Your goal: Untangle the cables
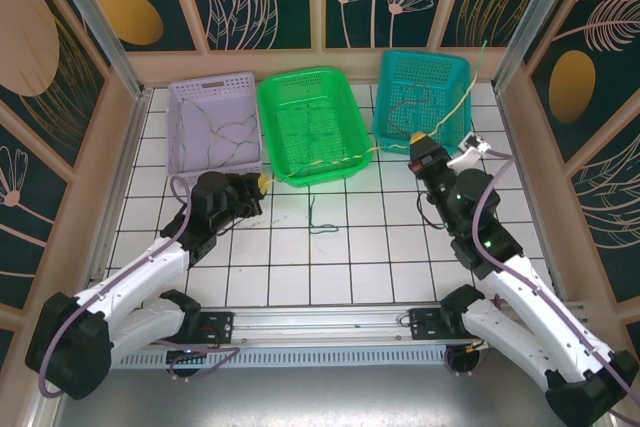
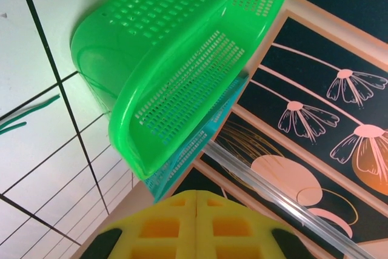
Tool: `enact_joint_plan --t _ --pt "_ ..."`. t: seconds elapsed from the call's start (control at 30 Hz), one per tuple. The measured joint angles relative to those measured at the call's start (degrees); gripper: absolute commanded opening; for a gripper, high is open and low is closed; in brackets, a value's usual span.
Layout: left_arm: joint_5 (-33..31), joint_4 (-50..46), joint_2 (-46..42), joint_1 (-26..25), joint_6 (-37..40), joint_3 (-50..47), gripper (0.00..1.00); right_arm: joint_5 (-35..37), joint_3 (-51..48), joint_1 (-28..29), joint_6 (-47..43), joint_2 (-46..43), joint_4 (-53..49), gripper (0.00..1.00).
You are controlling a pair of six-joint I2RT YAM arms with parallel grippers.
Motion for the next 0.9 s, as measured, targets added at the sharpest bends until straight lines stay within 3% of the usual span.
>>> enact_joint_plan --t 0.03,0.23,0.33,0.43,0.53,0.73,0.83,0.9 --pt "-0.7 -1.2 -0.8 0.0 -0.2 0.2 0.5 0.0 1.4 0.0 -0.5 1.5 -0.5 0.0" --pt "-4.7 -10.7 -3.8 0.1 -0.2 7.8 0.74 0.7 15.4 0.0 -3.1 11.6 -9.6 0.0" --pt "-8.9 -20.3 -4.2 0.1 3.3 17.9 0.81 2.6 20.3 0.0 -3.0 15.5 -13.8 0.0" --pt "-13.2 -27.5 -4.7 0.1 8.3 27.5 0.98 5.0 23.6 0.1 -1.5 19.3 -18.2 0.0" --pt "-17.5 -33.0 -6.0 0.1 11.9 33.6 0.98 7.2 26.8 0.6 0.2 23.4 -22.5 0.0" --pt "-22.4 -39.1 -10.3 2.4 14.7 32.1 0.88 8.5 27.7 1.6 2.1 25.2 -25.8 0.0" --pt "-20.0 -37.8 -8.9 2.7 17.1 31.6 0.84 8.7 27.7 1.7 3.0 25.2 -26.3 0.0" --pt "-15.1 -35.6 -4.8 2.7 19.4 32.7 0.83 8.7 27.7 2.1 4.1 25.2 -26.3 0.0"
